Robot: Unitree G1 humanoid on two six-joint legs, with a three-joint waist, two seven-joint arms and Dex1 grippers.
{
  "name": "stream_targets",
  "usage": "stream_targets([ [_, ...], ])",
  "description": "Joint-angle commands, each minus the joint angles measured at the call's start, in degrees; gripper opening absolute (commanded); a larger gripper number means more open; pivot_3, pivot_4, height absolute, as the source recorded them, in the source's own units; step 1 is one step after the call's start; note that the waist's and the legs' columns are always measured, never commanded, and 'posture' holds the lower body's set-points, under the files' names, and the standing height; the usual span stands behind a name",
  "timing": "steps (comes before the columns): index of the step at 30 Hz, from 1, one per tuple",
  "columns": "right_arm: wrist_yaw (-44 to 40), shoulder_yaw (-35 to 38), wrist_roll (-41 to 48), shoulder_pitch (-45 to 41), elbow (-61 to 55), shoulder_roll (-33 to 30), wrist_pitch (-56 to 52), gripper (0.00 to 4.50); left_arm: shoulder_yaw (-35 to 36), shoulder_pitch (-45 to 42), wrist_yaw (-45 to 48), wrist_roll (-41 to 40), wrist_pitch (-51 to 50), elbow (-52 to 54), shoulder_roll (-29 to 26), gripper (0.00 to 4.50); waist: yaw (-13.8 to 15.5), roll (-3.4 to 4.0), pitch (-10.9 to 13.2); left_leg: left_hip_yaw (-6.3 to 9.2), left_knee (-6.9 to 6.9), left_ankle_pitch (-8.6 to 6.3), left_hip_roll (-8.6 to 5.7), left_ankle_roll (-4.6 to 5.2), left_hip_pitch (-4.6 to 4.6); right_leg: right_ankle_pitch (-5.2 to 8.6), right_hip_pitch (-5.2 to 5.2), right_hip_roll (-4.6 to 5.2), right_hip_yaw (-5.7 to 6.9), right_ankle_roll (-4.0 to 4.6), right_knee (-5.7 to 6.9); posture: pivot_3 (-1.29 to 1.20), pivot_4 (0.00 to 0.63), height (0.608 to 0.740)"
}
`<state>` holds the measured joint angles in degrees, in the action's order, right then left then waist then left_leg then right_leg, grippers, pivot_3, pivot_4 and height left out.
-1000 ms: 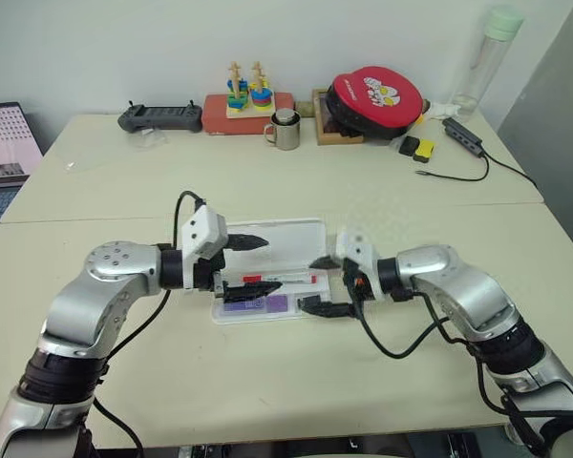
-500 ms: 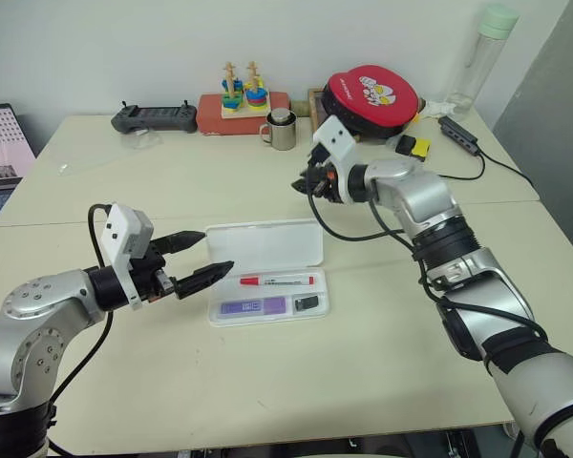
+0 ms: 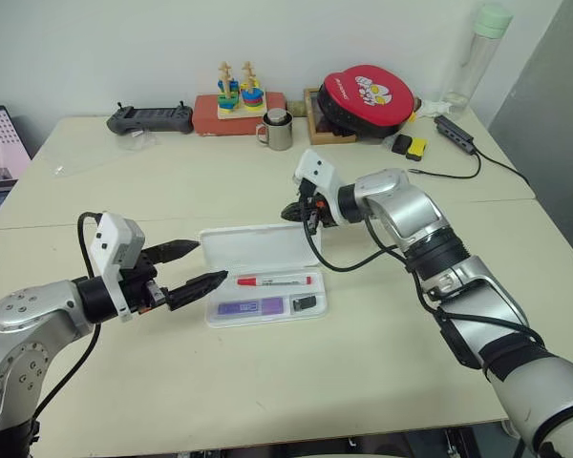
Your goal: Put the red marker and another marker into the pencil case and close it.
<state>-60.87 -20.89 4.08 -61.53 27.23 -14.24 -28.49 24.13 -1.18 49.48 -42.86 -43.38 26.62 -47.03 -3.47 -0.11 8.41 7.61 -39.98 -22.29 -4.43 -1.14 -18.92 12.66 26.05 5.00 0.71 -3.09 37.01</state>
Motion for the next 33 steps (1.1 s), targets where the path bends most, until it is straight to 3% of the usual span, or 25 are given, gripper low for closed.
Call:
stream_targets([
  [1, -4.32, -1.15, 1.59, 2.68, -7.88, -1.11, -0.19, 0.07, 0.94, -0.93, 0.55, -1.61, 0.14, 0.88, -1.39, 4.5, 0.0, 0.0, 0.0, -0.02, 0.0, 0.0, 0.0, 0.0, 0.0, 0.0, 0.0, 0.0, -0.01, 0.0, 0.0, 0.0, 0.15, 0.74],
  [9, -9.78, -6.75, 2.16, 10.44, -21.65, -3.66, -2.84, 0.07, 0.28, 0.78, 4.01, -1.55, -0.25, 1.2, -4.22, 4.5, 0.09, 0.02, 0.01, -0.02, 0.02, 0.0, 0.01, 0.0, 0.0, 0.0, 0.02, -0.01, 0.0, 0.0, 0.0, 0.0, 0.15, 0.74],
  [15, -7.22, -13.26, -4.15, 13.92, -19.98, -5.18, -2.53, 0.07, -1.18, 1.18, 4.58, -0.94, -0.09, 1.54, -4.42, 4.5, 0.19, 0.01, 0.01, -0.02, 0.01, 0.0, 0.0, 0.0, 0.02, 0.0, 0.0, -0.01, 0.0, 0.0, -0.01, 0.0, 0.15, 0.74],
  [19, -6.92, -13.64, -4.44, 15.13, -20.1, -5.59, -3.83, 0.07, -3.04, -0.5, 3.49, -1.55, -1.27, 0.82, -3.82, 4.5, 0.32, -0.02, -0.03, 0.0, -0.01, 0.0, 0.0, 0.0, 0.08, 0.0, -0.1, -0.01, 0.02, 0.0, -0.03, 0.0, 0.15, 0.74],
  [22, -6.06, -10.9, -2.27, 16.26, -21.35, -5.05, -5.05, 0.07, -4.83, -1.99, 2.53, -0.69, -1.25, -0.2, -3.21, 4.5, 0.43, -0.02, -0.04, 0.02, -0.03, 0.0, 0.0, 0.0, 0.1, 0.0, -0.14, -0.01, 0.01, 0.0, -0.02, 0.0, 0.15, 0.74],
  [26, -2.74, -1.23, 4.24, 17.88, -24.19, -2.94, -5.5, 0.07, -6.51, -5.22, -1.56, 1.56, -0.68, -3.5, -1.33, 4.5, 0.59, -0.01, -0.02, 0.02, -0.04, 0.0, -0.01, 0.0, 0.08, 0.0, -0.13, -0.01, 0.01, 0.0, -0.02, 0.0, 0.15, 0.74],
  [29, 1.13, 7.14, 8.23, 19.63, -26.57, -4.07, -9.3, 0.52, -7.7, -9.28, -6.38, 5.16, 1.55, -9.1, 1.69, 4.5, 0.97, 0.03, 0.01, 0.03, -0.04, 0.0, -0.02, 0.0, 0.07, 0.0, -0.09, -0.01, 0.03, 0.0, -0.02, 0.0, 0.15, 0.74],
  [33, 4.47, 12.26, 9.74, 21.37, -28.91, -7.61, -13.51, 1.58, -8.28, -12.12, -9.45, 9.17, 4.84, -13.47, 3.9, 4.5, 1.23, 0.0, -0.02, 0.0, -0.06, 0.0, -0.05, 0.0, 0.07, 0.0, -0.1, -0.02, 0.08, 0.0, -0.02, 0.0, 0.15, 0.74],
])
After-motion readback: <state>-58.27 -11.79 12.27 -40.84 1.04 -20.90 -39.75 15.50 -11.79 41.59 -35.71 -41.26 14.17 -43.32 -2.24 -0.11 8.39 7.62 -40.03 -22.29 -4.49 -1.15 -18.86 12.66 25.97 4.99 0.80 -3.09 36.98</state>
